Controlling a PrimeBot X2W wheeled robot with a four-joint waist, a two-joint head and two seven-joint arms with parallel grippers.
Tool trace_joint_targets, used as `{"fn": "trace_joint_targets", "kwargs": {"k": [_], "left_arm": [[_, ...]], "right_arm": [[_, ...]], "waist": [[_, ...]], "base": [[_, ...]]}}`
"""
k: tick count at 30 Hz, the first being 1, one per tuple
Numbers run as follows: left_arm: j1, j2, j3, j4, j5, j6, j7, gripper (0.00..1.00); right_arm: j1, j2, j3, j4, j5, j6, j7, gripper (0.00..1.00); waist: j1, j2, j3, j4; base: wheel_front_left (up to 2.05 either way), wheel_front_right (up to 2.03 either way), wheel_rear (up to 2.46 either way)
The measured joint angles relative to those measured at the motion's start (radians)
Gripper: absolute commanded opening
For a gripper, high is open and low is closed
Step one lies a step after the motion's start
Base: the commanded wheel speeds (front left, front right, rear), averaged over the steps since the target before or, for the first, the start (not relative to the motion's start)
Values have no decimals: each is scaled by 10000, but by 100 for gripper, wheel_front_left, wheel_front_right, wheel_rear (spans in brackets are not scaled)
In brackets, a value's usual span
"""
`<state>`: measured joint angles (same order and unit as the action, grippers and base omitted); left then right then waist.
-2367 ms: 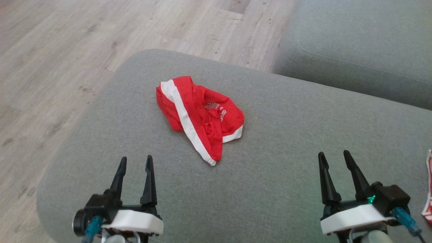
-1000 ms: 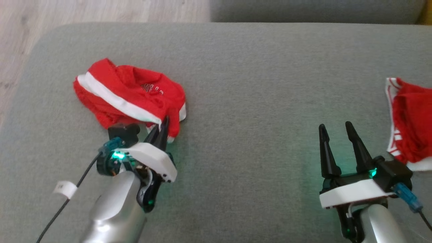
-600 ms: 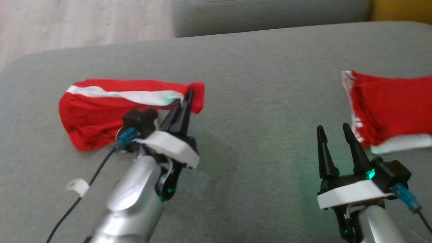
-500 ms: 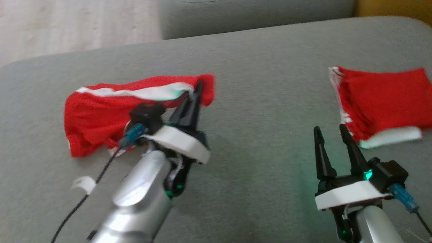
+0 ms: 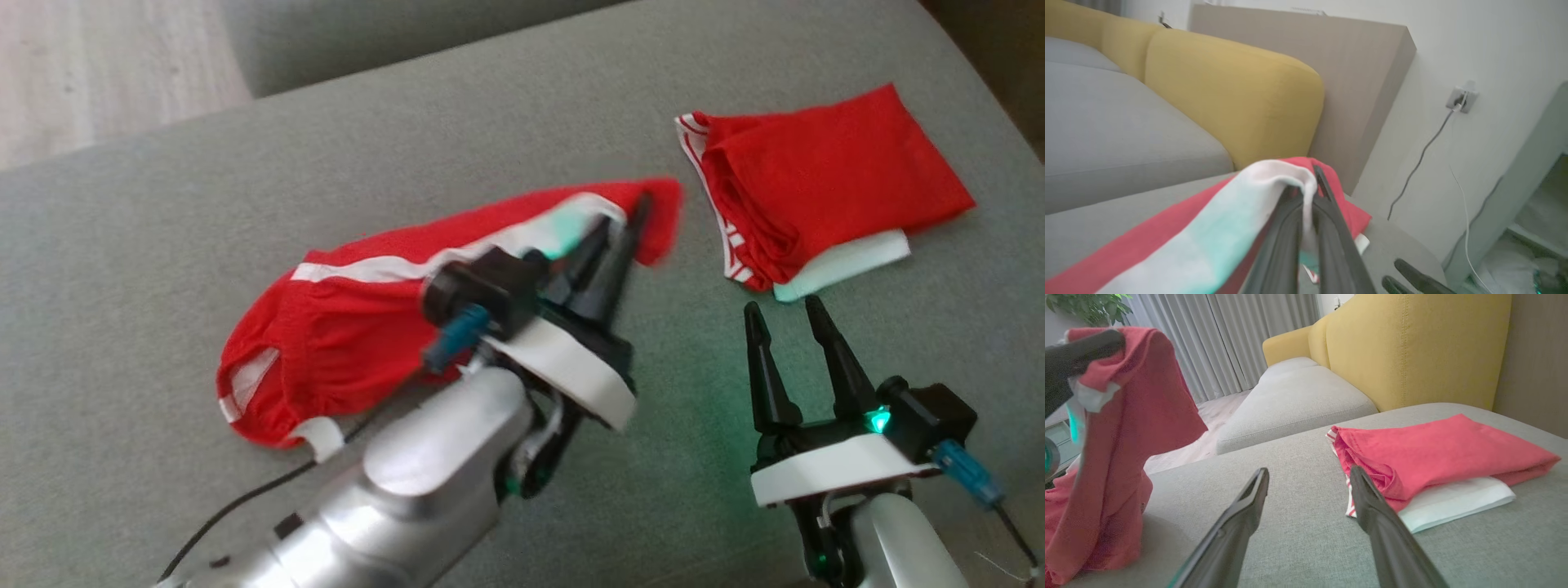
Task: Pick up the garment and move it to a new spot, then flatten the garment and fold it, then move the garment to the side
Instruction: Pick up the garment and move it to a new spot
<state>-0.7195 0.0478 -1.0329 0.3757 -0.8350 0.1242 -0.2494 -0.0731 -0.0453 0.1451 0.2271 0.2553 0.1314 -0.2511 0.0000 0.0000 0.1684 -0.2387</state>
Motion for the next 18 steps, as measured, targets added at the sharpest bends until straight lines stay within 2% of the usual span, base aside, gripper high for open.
{"fn": "trace_joint_targets", "kwargs": {"k": [2, 5, 14, 18], "left_arm": [[-175, 8, -610, -31, -90, -10, -27, 100], [-255, 4, -1022, -67, -132, -12, -27, 100], [-318, 19, -943, -46, 113, -13, -29, 100], [-310, 10, -422, 13, 608, -2, -29, 100]], "right_arm": [[-8, 0, 0, -10, 21, 0, 0, 100], [-30, 0, -56, -59, 90, 0, 0, 100], [-233, 0, -301, -52, 84, 0, 0, 100], [-225, 0, -426, -50, -8, 0, -2, 100]], "waist": [[0, 0, 129, -75], [1, 0, 258, -57], [0, 0, 136, 634], [0, 0, -53, 1072]], "base": [[0, 0, 0], [0, 0, 0], [0, 0, 0], [0, 0, 0]]}}
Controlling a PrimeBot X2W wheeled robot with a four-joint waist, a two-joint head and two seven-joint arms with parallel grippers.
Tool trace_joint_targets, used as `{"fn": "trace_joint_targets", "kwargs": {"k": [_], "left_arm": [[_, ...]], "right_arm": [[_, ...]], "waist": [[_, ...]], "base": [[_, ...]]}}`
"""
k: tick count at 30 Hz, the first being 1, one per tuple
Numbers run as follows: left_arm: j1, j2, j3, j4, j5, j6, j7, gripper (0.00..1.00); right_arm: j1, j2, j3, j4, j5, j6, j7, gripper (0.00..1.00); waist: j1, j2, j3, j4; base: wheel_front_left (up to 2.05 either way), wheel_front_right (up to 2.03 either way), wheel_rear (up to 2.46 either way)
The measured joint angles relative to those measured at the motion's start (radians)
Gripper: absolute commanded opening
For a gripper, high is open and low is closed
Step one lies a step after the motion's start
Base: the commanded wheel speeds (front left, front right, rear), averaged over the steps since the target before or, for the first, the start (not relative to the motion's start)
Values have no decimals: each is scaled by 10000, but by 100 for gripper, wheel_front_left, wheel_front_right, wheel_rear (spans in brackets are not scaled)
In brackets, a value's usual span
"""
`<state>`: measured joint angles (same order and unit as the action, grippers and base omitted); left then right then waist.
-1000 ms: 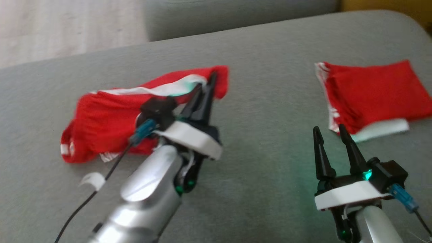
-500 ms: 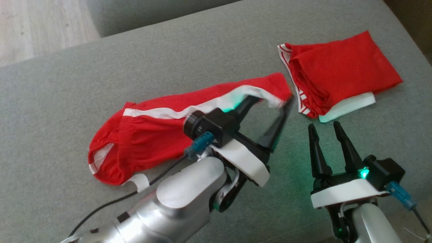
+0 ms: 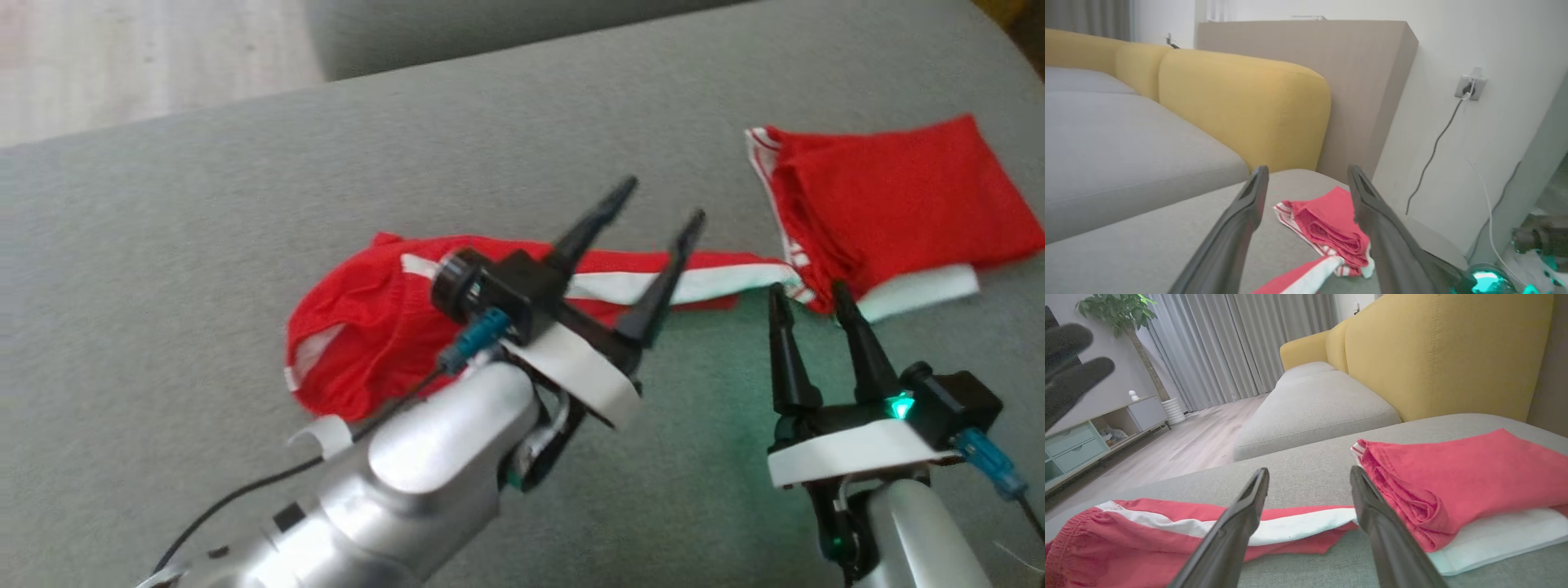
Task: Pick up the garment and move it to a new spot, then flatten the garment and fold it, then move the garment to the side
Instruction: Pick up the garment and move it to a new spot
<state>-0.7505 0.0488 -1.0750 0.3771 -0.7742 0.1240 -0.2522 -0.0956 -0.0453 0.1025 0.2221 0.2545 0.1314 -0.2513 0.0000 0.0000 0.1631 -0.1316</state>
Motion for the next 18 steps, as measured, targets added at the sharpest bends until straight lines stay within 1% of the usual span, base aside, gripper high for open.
{"fn": "trace_joint_targets", "kwargs": {"k": [3, 4, 7, 9, 14, 16, 18], "left_arm": [[88, -8, 828, 121, 523, 33, -2, 100], [88, -8, 828, 121, 523, 33, -2, 100], [506, 79, 1908, 107, 1066, 46, -25, 100], [1011, 314, 2589, -4, 1383, 17, -44, 100], [2638, 1168, 4163, -514, 2186, -8, -42, 100], [3380, 1363, 4673, -828, 2495, -10, -44, 100], [4200, 1434, 5106, -1099, 2692, -15, -42, 100]], "right_arm": [[16, -2, -245, -6, -13, 0, 0, 100], [16, -2, -245, -6, -13, 0, 0, 100], [55, 0, -410, -13, -132, 0, 0, 100], [78, 0, -500, -25, -182, 0, 0, 100], [300, 0, -652, -71, -232, 0, -12, 100], [450, 0, -686, -71, -267, 0, -12, 100], [549, 2, -715, -67, -268, 0, -12, 100]], "waist": [[0, 0, -139, 375], [0, 0, -139, 375], [0, 0, -274, 789], [0, 0, -357, 1068], [0, 0, -543, 1725], [0, 0, -624, 1933], [-1, 0, -699, 2105]], "base": [[0, 0, 0], [0, 0, 0], [0, 0, 0], [0, 0, 0], [0, 0, 0], [0, 0, 0], [0, 0, 0]]}}
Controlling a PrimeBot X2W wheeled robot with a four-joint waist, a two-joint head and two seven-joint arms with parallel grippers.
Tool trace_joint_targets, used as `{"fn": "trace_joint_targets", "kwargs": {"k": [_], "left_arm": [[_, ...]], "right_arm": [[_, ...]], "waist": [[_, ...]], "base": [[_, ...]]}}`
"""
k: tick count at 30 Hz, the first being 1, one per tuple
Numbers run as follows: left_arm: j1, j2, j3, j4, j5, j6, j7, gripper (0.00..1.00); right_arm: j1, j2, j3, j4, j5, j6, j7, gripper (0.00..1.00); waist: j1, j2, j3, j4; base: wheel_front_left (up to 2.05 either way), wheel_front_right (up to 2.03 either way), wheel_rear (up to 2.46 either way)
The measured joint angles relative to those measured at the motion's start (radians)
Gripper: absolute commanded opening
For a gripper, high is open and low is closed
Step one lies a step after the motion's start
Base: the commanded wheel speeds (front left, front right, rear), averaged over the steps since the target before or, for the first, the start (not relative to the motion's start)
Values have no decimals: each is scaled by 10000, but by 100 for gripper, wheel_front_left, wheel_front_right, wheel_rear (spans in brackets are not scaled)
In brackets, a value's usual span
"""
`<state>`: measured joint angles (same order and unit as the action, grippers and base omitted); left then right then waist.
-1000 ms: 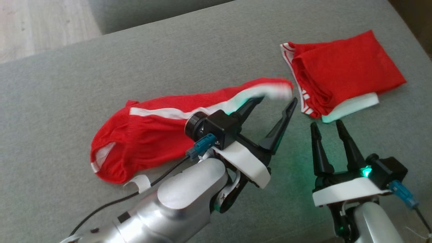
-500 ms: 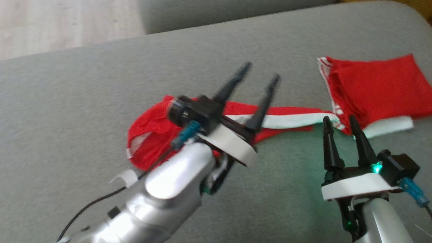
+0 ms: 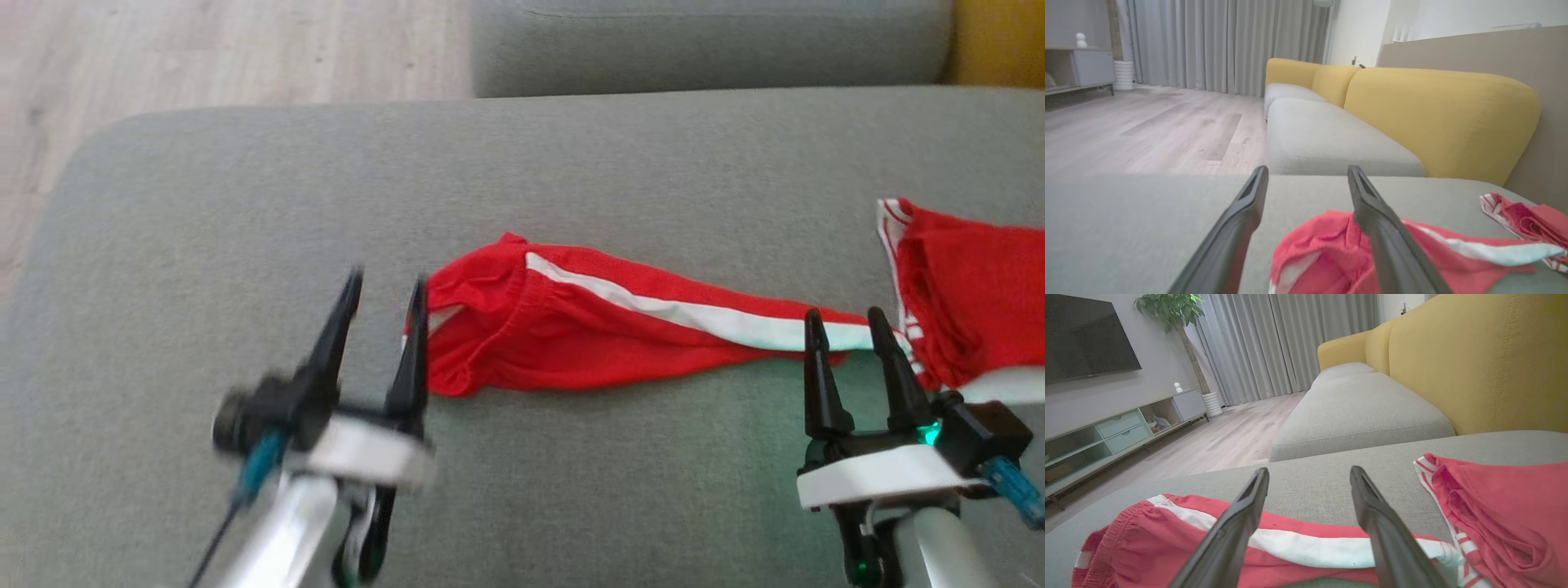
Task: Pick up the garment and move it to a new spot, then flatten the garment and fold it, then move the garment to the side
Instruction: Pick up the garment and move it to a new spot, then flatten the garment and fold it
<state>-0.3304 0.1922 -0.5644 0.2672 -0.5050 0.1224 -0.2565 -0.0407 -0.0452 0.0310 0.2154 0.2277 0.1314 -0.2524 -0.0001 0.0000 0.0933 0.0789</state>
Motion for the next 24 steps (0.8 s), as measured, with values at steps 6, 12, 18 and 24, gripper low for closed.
{"fn": "trace_joint_targets", "kwargs": {"k": [6, 12, 18, 24], "left_arm": [[1923, -255, 999, -347, 382, -305, 0, 100], [1768, -884, 1371, -397, 995, -865, 0, 100], [1492, -1154, 1551, -247, 1327, -1243, 0, 100], [1483, -1350, 1678, 21, 1448, -1505, 0, 100]], "right_arm": [[121, 0, -52, -2, -4, 0, 0, 100], [110, 0, 36, -4, -196, 0, 0, 100], [-454, -10, 1381, 303, -372, 0, 0, 100], [-2121, -286, 2865, 2136, -529, 0, 351, 100]], "waist": [[0, 0, -45, 428], [0, 0, 47, 763], [1, 0, 277, 1006], [2, 0, 512, 1368]], "base": [[0, 0, 0], [0, 0, 0], [0, 0, 0], [0, 0, 0]]}}
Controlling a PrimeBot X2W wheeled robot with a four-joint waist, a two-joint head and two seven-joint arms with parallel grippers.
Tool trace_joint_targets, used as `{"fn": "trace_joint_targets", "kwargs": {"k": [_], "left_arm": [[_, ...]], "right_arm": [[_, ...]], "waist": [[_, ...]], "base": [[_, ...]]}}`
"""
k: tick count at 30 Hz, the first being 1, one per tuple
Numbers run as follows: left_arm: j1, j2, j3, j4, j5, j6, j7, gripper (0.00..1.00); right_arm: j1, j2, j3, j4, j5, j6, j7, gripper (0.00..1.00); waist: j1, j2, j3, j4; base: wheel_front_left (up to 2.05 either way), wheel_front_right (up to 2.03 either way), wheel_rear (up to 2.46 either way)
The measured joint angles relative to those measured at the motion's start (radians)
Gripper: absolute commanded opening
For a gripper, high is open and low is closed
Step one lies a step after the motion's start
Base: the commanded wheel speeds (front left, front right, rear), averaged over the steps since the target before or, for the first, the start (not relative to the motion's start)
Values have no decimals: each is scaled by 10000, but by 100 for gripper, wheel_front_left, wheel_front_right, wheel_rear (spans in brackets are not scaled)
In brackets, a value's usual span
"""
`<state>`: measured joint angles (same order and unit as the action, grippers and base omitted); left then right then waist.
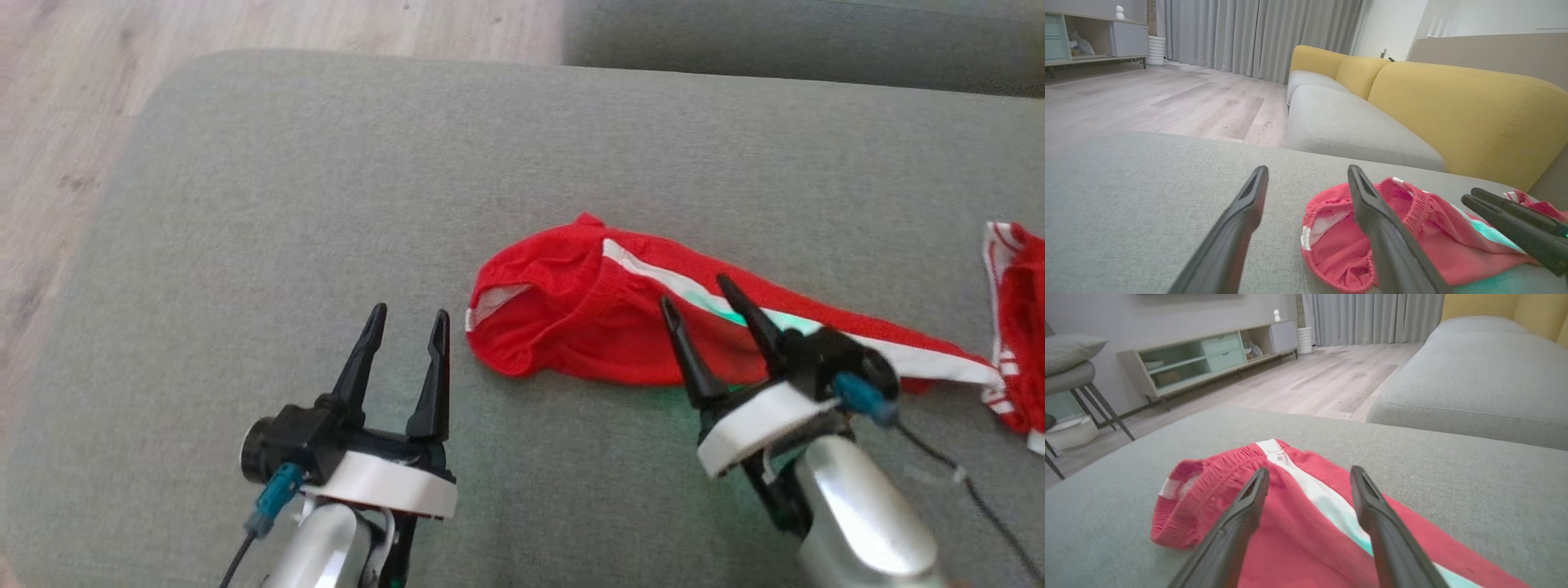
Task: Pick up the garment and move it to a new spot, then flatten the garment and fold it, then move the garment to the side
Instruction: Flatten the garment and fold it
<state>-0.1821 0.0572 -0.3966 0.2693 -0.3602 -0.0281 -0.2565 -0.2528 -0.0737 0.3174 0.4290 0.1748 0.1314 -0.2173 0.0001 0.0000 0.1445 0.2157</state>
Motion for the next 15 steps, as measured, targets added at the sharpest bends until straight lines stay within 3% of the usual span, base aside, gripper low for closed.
{"fn": "trace_joint_targets", "kwargs": {"k": [9, 11, 15], "left_arm": [[-164, -56, 50, 169, 4, -128, 0, 100], [-170, -58, 58, 167, -10, -119, 0, 100], [-165, -63, 119, 169, -8, -59, 0, 100]], "right_arm": [[-1637, -656, 1045, 2405, 426, 0, 286, 100], [-1884, -717, 1457, 2709, 623, 0, 148, 0], [-1899, -713, 2150, 2686, 976, 0, -123, 0]], "waist": [[0, 0, 231, 616], [0, 0, 224, 627], [0, 0, 95, 455]], "base": [[0, 0, 0], [0, 0, 0], [0, 0, 0]]}}
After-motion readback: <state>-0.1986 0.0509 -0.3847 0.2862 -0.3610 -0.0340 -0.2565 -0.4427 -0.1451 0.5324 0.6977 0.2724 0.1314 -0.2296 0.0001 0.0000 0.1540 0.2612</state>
